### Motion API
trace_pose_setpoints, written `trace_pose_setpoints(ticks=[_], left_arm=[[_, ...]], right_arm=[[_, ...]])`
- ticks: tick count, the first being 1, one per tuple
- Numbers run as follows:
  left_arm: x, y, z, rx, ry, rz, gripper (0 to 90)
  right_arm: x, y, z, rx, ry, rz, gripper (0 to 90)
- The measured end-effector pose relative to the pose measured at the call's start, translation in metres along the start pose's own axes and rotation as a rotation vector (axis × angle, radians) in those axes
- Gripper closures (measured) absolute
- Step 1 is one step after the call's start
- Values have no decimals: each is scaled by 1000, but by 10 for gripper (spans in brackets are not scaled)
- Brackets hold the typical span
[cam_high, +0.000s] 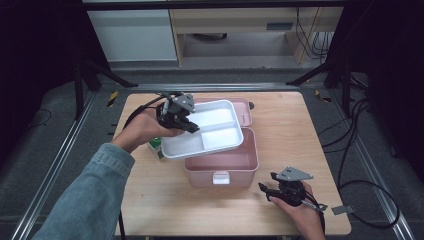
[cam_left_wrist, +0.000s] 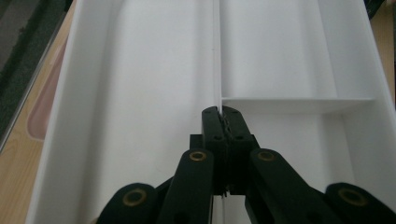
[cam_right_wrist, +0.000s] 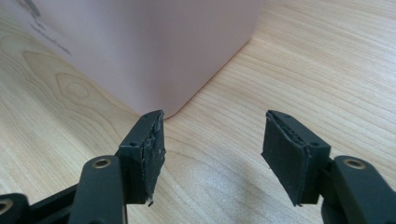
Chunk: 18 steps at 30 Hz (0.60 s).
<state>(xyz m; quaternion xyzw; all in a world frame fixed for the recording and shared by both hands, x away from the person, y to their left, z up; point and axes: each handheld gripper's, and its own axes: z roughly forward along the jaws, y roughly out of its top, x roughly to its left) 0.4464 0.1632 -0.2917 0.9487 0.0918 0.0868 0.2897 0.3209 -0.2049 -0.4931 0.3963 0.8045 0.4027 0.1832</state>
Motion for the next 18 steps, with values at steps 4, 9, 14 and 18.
trace_pose_setpoints(ticks=[4, 9, 14, 18], left_arm=[[2, -17, -20, -22, 28, -26, 895], [2, -33, -41, -39, 69, -59, 895], [0, -57, -59, -32, 102, -95, 895], [0, -75, -68, -45, 112, -115, 895]], right_arm=[[-2, 0, 1, -3, -3, 1, 383], [-1, 0, 2, 1, -4, 5, 380], [-1, 0, 3, 1, -8, 4, 376], [-1, 0, 5, 4, -8, 12, 376]])
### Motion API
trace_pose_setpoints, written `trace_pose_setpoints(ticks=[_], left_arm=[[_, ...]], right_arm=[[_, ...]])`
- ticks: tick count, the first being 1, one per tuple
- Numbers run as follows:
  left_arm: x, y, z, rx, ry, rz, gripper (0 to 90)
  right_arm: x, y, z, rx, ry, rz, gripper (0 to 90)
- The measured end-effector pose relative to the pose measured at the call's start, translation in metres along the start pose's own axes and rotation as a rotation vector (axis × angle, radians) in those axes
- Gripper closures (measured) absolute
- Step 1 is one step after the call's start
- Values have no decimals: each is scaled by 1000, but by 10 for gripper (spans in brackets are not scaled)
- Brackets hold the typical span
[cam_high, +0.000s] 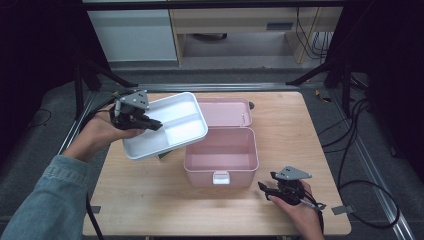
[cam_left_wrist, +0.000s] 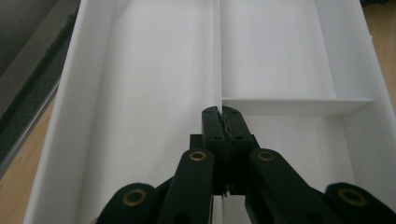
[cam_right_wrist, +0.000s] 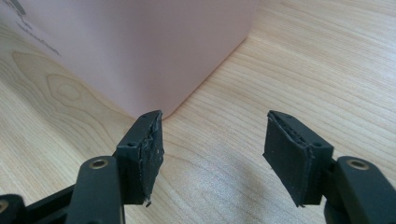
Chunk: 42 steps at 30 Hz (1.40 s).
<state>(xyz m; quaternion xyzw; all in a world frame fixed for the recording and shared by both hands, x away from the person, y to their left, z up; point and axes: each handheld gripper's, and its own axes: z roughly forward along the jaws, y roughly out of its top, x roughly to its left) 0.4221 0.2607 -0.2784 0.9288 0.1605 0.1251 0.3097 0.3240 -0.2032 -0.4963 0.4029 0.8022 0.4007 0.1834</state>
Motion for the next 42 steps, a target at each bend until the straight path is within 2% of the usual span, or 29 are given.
trace_pose_setpoints(ticks=[1, 2, 3, 4, 6, 7, 8, 9, 10, 11, 12, 19, 25, 29, 33, 34, 37, 38, 42], left_arm=[[0, 0, 0, 0, 0, 0, 895], [1, -10, -5, -2, 17, -21, 895], [1, -10, -5, -2, 17, -21, 895], [2, -20, -10, -3, 27, -38, 896], [3, -31, -15, 3, 41, -51, 895], [3, -31, -15, 3, 41, -51, 895], [2, -41, -20, 6, 64, -66, 895], [2, -41, -20, 6, 64, -66, 895], [0, -50, -24, 2, 74, -76, 896], [0, -50, -24, 2, 74, -76, 895], [-3, -58, -25, 0, 77, -84, 895], [-12, -76, -29, 4, 86, -91, 895], [-24, -94, -29, 6, 97, -96, 896], [-37, -110, -22, 16, 93, -106, 896], [-45, -118, -17, 15, 88, -108, 896], [-50, -122, -13, 21, 66, -112, 896], [-57, -127, -9, 30, 68, -105, 895], [-61, -134, -5, 25, 62, -107, 896], [-68, -146, 5, 20, 45, -128, 896]], right_arm=[[0, 0, 0, 0, 0, 0, 376], [0, 0, 0, -3, 0, 5, 375], [0, 0, 0, -3, 0, 5, 375], [-1, -1, 1, -1, -1, 7, 374], [-1, 0, 1, 2, -4, 5, 373], [-1, 0, 1, 2, -4, 5, 373], [-2, 0, 1, 2, -8, 3, 370], [-2, 0, 1, 2, -8, 3, 370], [-1, 0, 1, 4, -11, -1, 369], [-1, 0, 1, 4, -11, -1, 369], [-1, 0, 2, 6, -13, -1, 367], [-1, 0, 2, 9, -21, -2, 358], [-1, -1, 2, 10, -22, 1, 356], [0, -1, 2, 14, -24, -2, 353], [0, -1, 3, 15, -23, -7, 358], [1, -1, 3, 11, -21, -11, 364], [1, -1, 2, 12, -24, -10, 365], [0, -1, 2, 14, -24, -8, 365], [0, -2, 2, 16, -24, -7, 365]])
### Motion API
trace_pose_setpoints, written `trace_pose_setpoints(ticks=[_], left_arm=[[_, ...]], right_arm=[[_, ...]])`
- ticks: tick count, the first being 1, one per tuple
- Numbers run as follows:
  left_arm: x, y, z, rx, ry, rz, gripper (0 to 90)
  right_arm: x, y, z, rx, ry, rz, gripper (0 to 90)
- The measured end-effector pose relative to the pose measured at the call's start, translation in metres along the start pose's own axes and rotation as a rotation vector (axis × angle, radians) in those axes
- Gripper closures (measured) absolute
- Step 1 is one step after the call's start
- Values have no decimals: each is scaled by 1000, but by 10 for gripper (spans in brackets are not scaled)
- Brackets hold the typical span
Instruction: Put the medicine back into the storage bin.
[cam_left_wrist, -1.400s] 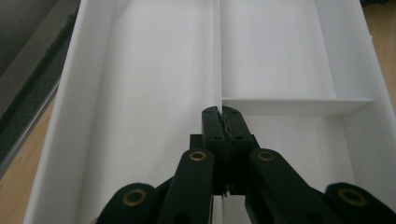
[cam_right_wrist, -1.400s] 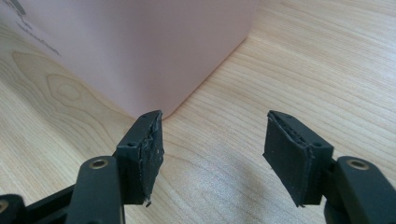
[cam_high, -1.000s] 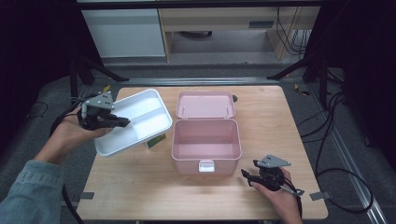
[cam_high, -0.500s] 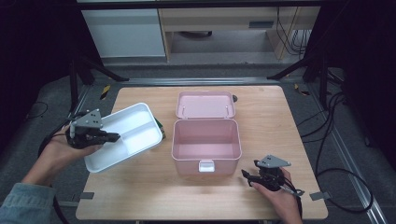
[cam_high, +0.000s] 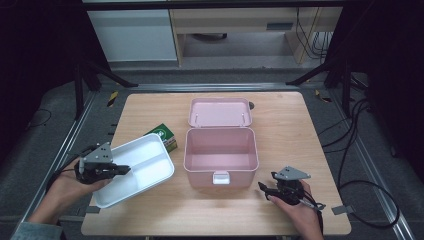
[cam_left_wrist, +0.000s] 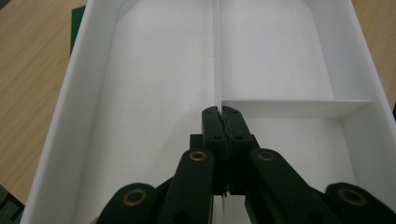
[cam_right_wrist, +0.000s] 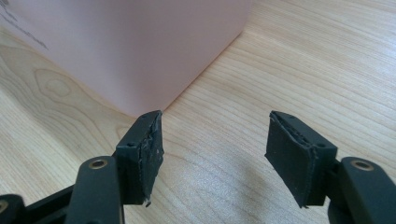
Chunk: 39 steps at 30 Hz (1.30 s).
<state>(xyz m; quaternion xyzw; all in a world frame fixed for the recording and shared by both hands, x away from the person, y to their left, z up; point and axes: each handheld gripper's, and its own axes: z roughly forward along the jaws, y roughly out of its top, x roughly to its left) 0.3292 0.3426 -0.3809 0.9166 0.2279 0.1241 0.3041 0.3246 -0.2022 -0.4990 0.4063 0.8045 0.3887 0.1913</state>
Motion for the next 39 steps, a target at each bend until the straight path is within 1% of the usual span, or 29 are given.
trace_pose_setpoints(ticks=[1, 2, 4, 5, 6, 8, 9, 10, 11, 12, 13, 14, 15, 16, 17, 18, 19, 20, 21, 22, 23, 26, 27, 28, 31, 34, 36, 38, 39], left_arm=[[0, 0, 0, 0, 0, 0, 895], [-3, -5, 6, 8, -4, -4, 895], [-6, -8, 11, 15, -13, -6, 895], [-6, -8, 11, 15, -13, -6, 896], [-8, -10, 17, 20, -24, -9, 896], [-12, -11, 22, 31, -35, -1, 896], [-12, -11, 22, 31, -35, -1, 896], [-15, -12, 29, 40, -43, 5, 896], [-15, -12, 29, 40, -43, 5, 895], [-17, -14, 35, 50, -48, 6, 895], [-17, -14, 35, 50, -48, 6, 896], [-19, -17, 44, 67, -47, 5, 896], [-20, -19, 49, 74, -41, 4, 896], [-20, -21, 54, 81, -52, -2, 896], [-20, -21, 54, 81, -52, -2, 896], [-22, -23, 61, 87, -50, 4, 896], [-22, -23, 61, 87, -50, 4, 896], [-22, -25, 67, 93, -53, -3, 896], [-22, -25, 67, 93, -53, -3, 896], [-21, -27, 72, 102, -50, -14, 896], [-20, -28, 74, 106, -47, -20, 896], [-16, -31, 78, 94, -41, -48, 895], [-16, -31, 78, 94, -41, -48, 895], [-16, -32, 80, 96, -41, -57, 895], [-15, -34, 84, 110, -42, -61, 893], [-14, -34, 87, 124, -34, -63, 890], [-13, -34, 87, 121, -25, -65, 882], [-12, -33, 84, 105, -9, -77, 830], [-11, -32, 82, 99, 1, -84, 786]], right_arm=[[0, 0, 0, 0, 0, -1, 365], [0, 0, 0, 0, 0, -5, 365], [1, 0, 0, -1, 0, -4, 365], [1, 0, 0, -1, 0, -2, 365], [1, 0, 0, 1, -1, -4, 365], [1, 0, 0, 2, -1, -5, 365], [1, 0, 0, 1, -1, -4, 365], [1, 0, 0, 0, -1, -1, 365], [1, 0, 0, 0, -1, -1, 365], [0, 0, 0, -2, -1, -2, 365], [0, 0, 0, -2, -1, -2, 365], [0, 0, 0, -1, -1, -3, 365], [0, 0, 0, 0, -2, -5, 366], [0, 0, -1, 0, -2, -6, 366], [0, 0, -1, -1, -1, -6, 365], [1, 0, -1, 0, 0, -5, 366], [1, 0, -1, 0, 0, -5, 366], [1, 0, 0, 4, 0, -4, 366], [1, 0, 0, 4, 0, -4, 366], [1, 0, 1, 5, 1, -8, 366], [1, 0, 1, 5, 0, -8, 366], [1, 0, 1, 6, 0, -10, 366], [1, 0, 1, 6, 0, -10, 366], [1, 0, 1, 6, 0, -13, 366], [1, -1, 1, 6, 1, -13, 365], [1, -1, 2, 10, 3, -14, 364], [2, -1, 2, 12, 6, -15, 361], [3, 0, 3, 12, 7, -15, 355], [3, 0, 3, 12, 7, -16, 350]])
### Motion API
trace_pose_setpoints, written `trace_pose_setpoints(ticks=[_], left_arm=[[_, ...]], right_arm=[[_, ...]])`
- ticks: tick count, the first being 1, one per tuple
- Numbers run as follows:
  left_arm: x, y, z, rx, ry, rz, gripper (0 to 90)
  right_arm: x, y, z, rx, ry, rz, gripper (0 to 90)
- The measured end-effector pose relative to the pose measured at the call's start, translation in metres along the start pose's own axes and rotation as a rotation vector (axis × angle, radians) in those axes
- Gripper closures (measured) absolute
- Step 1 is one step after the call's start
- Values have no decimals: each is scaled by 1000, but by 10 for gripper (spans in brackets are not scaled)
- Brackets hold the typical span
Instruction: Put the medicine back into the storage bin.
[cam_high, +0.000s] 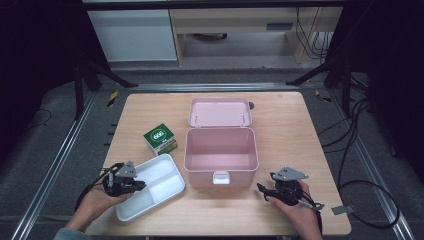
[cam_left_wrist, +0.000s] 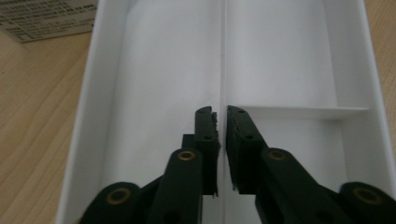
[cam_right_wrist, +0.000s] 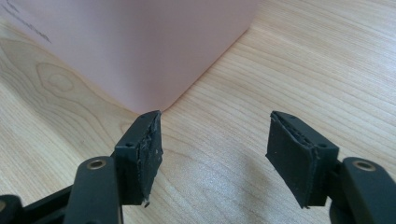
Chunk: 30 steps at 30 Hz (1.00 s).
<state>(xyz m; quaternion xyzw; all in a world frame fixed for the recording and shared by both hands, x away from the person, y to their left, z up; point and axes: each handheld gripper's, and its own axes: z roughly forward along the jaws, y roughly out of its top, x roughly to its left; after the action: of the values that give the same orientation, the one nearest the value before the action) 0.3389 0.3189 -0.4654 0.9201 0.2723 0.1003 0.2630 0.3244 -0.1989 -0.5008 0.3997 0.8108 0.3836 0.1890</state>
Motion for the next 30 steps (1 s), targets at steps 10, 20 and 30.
trace_pose_setpoints(ticks=[10, 20, 30], left_arm=[[13, 17, -18, -12, 95, -86, 245], [43, 49, -22, -34, 146, -142, 63], [75, 78, -2, -49, 146, -153, 46]], right_arm=[[0, 0, 0, 6, -8, 8, 282], [1, 0, 3, 11, -5, 13, 250], [2, 2, 4, 15, 0, 15, 234]])
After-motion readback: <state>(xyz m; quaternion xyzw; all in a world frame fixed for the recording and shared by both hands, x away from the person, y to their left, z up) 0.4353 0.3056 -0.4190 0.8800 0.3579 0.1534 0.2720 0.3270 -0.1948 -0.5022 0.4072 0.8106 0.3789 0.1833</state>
